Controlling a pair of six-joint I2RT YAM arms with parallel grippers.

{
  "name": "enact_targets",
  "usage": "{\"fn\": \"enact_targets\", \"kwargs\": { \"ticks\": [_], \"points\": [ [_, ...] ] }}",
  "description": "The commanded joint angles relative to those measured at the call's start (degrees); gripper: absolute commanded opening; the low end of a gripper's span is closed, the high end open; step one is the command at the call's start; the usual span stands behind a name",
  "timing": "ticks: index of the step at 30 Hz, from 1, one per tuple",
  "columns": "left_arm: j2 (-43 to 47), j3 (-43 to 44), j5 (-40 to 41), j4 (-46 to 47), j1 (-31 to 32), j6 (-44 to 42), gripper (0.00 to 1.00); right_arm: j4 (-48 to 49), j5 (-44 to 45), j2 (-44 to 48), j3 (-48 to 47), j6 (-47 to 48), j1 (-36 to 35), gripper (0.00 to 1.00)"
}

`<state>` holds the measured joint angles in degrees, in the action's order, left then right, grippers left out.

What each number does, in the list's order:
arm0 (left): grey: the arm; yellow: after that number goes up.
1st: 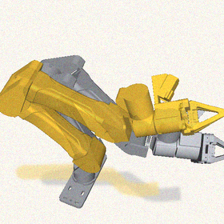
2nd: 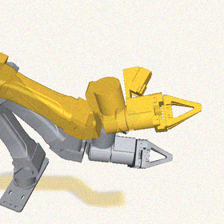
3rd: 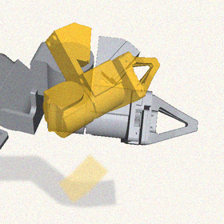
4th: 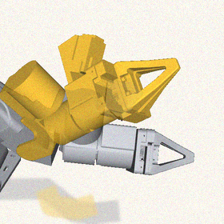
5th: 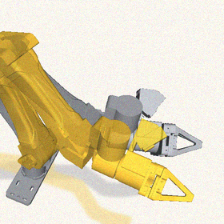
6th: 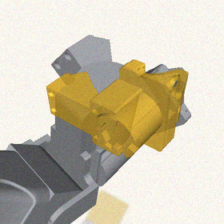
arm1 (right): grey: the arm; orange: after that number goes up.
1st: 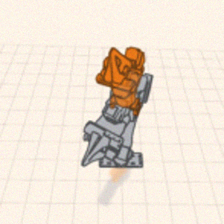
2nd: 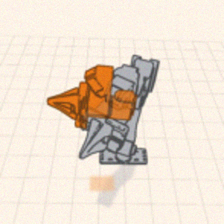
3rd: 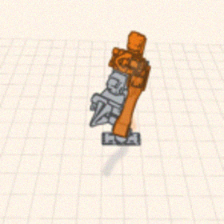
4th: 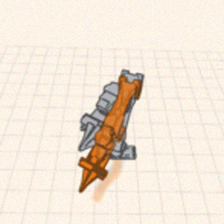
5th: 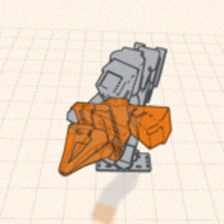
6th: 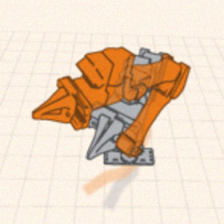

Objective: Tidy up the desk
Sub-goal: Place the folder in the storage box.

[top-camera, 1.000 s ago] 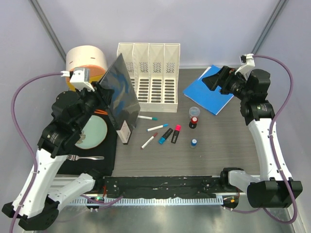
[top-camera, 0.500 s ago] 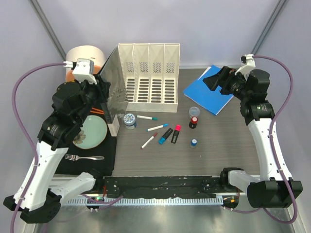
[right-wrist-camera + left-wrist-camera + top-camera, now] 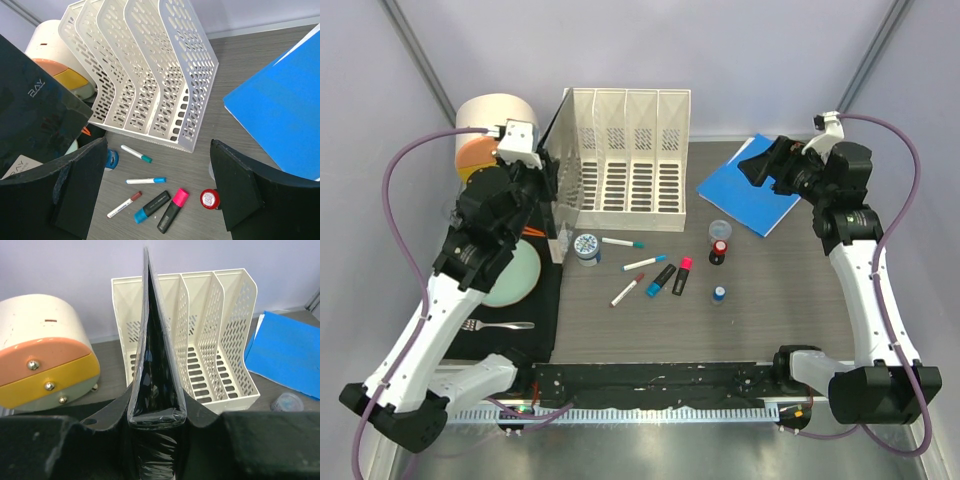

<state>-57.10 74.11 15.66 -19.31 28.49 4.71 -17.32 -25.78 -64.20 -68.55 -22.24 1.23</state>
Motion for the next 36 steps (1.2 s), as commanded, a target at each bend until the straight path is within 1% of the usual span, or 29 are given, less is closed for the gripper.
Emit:
{"fn": "enact_targets", "kwargs": {
  "ticks": [1,4,7,8,10,15,22,29,33,36],
  "points": [
    [-0.9,-1.15,1.21,16.66,-0.1,-2.42,0.0,1.15,1.17,-0.31,0.0,1.41,0.08,0.89],
    [-2.57,-1.95,1.65,19.47,-0.1,-3.83,0.0,1.06,1.7,-0.31,0.0,2.02,0.08,0.89],
    [-3.72,-4.05,2.71,25.61,-0.19,-4.53,0.0,0.71,1.96,-0.31,-0.09,2.46,0.08,0.89],
    [-3.98,-4.49,3.84,27.03,-0.1,-6.1,0.0,0.54,2.05,-0.22,0.0,2.64,0.08,0.89],
    [-5.21,-5.2,4.55,29.67,-0.1,-6.47,0.0,0.45,2.22,-0.31,0.17,3.08,0.17,0.89],
    [-8.9,-5.02,5.17,33.28,-0.1,-7.52,0.0,0.36,3.02,-1.18,0.18,3.43,0.17,0.89],
    [-12.94,-6.43,6.31,41.8,-0.1,-8.23,0.0,-0.08,3.46,-2.42,0.26,4.4,0.08,0.89],
    [-17.86,-3.97,4.74,44.97,-1.07,-8.67,0.0,-0.34,3.72,-3.21,0.09,5.54,0.17,0.89],
    [-19.36,-2.92,3.5,45.85,-2.82,-6.82,0.0,-0.52,4.07,-3.56,0.09,6.24,0.17,0.89],
    [-19.8,-2.04,2.45,46.21,-3.0,-6.38,0.0,-0.52,4.42,-4.35,-0.09,6.42,0.17,0.89]
  ]
}}
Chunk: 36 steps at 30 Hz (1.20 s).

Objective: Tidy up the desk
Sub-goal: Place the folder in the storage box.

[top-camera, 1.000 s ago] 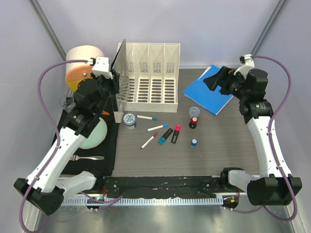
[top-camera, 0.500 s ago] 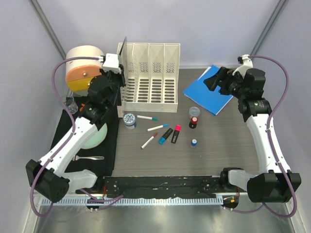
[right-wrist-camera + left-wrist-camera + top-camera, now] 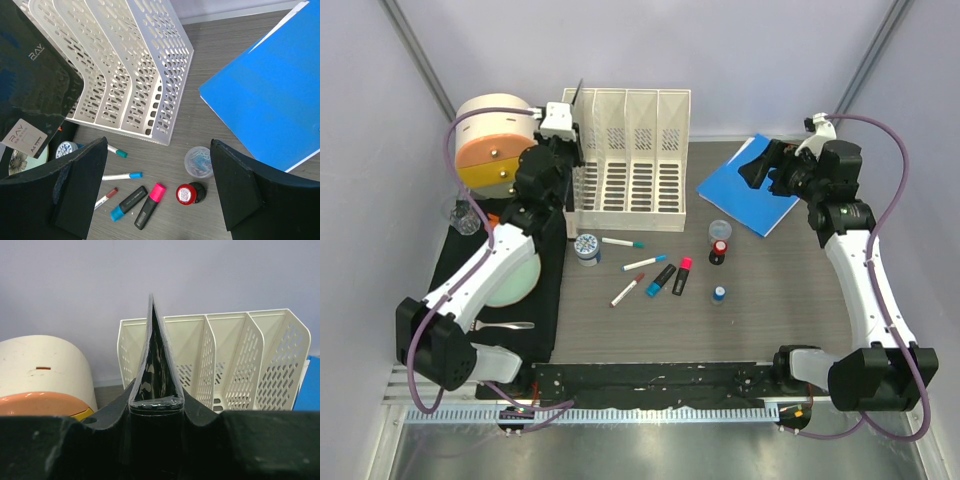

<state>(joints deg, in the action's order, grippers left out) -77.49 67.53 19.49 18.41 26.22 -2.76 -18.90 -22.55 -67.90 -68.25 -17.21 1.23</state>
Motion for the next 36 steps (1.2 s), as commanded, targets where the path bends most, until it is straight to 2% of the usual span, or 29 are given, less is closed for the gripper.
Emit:
{"fn": "enact_targets", "kwargs": {
  "ticks": [1,3,6,15,27,35,36],
  "points": [
    [0.68,4.8,-1.29,7.52,-0.82,1.18,0.0,0.88,1.1,-0.74,-0.66,1.39,0.17,0.89],
    [1.2,4.89,-1.82,6.38,-0.82,1.53,0.0,0.79,1.1,-1.18,-0.83,1.48,0.17,0.89],
    [2.87,5.77,-2.26,-2.38,-0.73,2.41,0.0,0.7,1.19,-1.01,-1.01,1.31,0.17,0.89],
    [7.09,0.15,-3.58,-9.35,-1.34,5.75,0.0,0.96,0.05,-0.74,-0.48,0.25,0.17,0.89],
    [6.3,6.56,-3.58,-28.07,-1.34,7.51,0.0,0.79,0.31,0.05,-0.48,0.42,0.17,0.89],
    [4.63,10.96,-5.86,-37.05,-1.43,8.13,0.11,0.44,1.01,0.57,-0.57,0.95,0.17,0.89],
    [4.81,10.7,-6.12,-36.79,-1.43,8.21,0.17,0.44,1.01,0.66,-0.57,0.95,0.17,0.89]
  ]
}}
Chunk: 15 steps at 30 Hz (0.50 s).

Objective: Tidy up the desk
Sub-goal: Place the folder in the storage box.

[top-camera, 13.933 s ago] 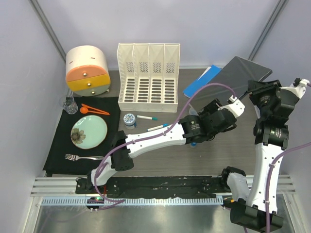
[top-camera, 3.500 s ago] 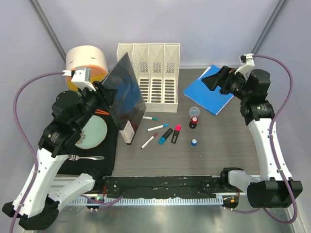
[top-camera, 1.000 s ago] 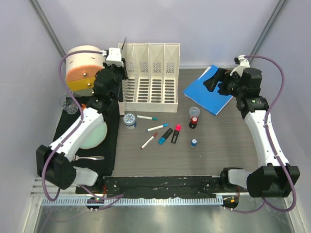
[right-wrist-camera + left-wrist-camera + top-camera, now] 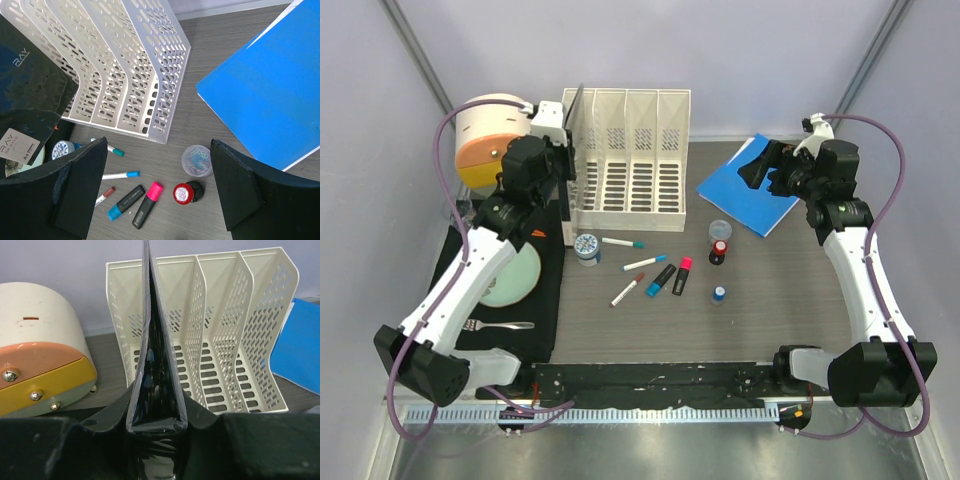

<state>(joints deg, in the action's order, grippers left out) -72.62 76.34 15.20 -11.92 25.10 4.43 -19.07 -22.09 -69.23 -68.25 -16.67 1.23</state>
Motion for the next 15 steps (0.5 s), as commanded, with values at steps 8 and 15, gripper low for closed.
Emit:
{"fn": "enact_targets", "kwargs": {
  "ticks": [8,15],
  "points": [
    [-0.5,3.99,-2.37,-10.49,-0.32,1.02,0.35,0.17,0.9,2.0,-0.57,0.76,0.17,0.89],
    [-2.35,5.67,-2.72,-14.19,-0.41,1.02,0.02,-0.18,1.17,2.17,-0.57,0.76,0.17,0.89]
  ]
}}
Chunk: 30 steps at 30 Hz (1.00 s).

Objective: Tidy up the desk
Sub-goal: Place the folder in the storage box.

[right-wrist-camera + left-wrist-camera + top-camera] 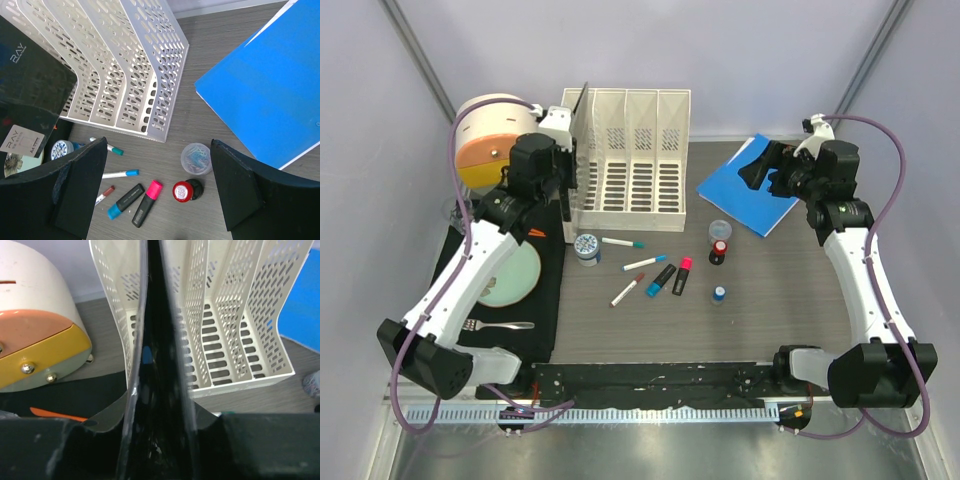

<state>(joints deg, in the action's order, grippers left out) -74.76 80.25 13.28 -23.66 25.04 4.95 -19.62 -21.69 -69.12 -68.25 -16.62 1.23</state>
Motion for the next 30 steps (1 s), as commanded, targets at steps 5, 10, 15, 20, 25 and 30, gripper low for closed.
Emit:
{"fn": "enact_targets", "kwargs": {
  "ticks": [5,10,15,20,25,30],
  "points": [
    [0.49,1.67,0.17,0.09,-0.43,0.76,0.0,0.1,1.21,2.24,-0.57,0.98,0.17,0.89],
    [1.9,2.02,3.24,3.53,-0.6,-0.47,0.0,-0.16,1.48,2.06,-0.57,1.24,0.17,0.89],
    [2.25,3.77,3.95,6.87,-0.6,-1.96,0.0,-0.07,1.57,1.8,-0.57,1.24,0.17,0.89],
    [1.55,4.92,4.65,9.16,-0.78,-3.1,0.0,-0.25,1.83,1.71,-0.48,1.5,0.17,0.9],
    [0.67,5.09,4.39,13.01,-1.13,-3.54,0.0,-0.6,2.27,1.8,-0.74,1.77,0.17,0.89],
    [-1.17,5.45,3.42,16.8,-1.75,-3.11,0.0,-0.77,2.53,1.53,-0.83,2.03,0.17,0.89]
  ]
}}
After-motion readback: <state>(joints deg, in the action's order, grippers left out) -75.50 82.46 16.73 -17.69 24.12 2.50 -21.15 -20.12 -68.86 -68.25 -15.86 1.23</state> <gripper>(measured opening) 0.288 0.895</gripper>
